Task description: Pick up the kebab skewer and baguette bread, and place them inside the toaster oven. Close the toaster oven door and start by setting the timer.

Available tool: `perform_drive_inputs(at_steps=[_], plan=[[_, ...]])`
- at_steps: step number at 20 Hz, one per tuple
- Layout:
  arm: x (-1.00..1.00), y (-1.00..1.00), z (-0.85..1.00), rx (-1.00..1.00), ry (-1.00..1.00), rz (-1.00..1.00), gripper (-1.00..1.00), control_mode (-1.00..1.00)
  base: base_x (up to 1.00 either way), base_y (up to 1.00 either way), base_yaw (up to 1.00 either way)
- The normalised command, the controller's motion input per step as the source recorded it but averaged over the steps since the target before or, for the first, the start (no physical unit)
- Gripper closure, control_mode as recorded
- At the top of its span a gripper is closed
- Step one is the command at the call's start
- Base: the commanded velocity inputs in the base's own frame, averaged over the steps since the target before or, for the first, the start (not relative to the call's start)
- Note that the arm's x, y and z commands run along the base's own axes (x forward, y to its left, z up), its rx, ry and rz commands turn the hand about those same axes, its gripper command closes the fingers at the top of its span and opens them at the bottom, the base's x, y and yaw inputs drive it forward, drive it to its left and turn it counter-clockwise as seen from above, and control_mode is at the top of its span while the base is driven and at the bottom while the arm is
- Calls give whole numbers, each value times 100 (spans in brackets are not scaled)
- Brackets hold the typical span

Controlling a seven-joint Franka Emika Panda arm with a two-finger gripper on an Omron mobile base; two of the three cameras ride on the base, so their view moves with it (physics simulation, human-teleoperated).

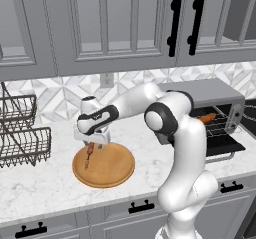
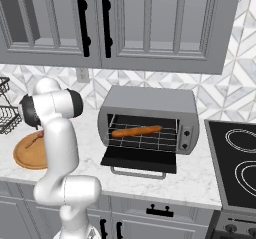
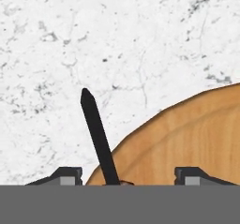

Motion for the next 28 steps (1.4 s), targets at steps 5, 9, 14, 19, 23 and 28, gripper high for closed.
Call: perform_drive_inputs(at_steps=[5, 9, 14, 19, 23, 28], plan=[[0, 22, -10, 1, 13, -15, 100, -100, 0, 0, 0], [0, 4, -32, 2, -1, -15, 100, -100, 0, 0, 0], [0, 18, -34, 0, -4, -13, 100, -100, 0, 0, 0], [0, 5, -1, 0, -3, -11, 100, -100, 0, 0, 0], [0, 0, 12, 3, -1, -17, 100, -100, 0, 0, 0], [0, 0, 16, 4, 1, -17, 100, -100, 0, 0, 0]])
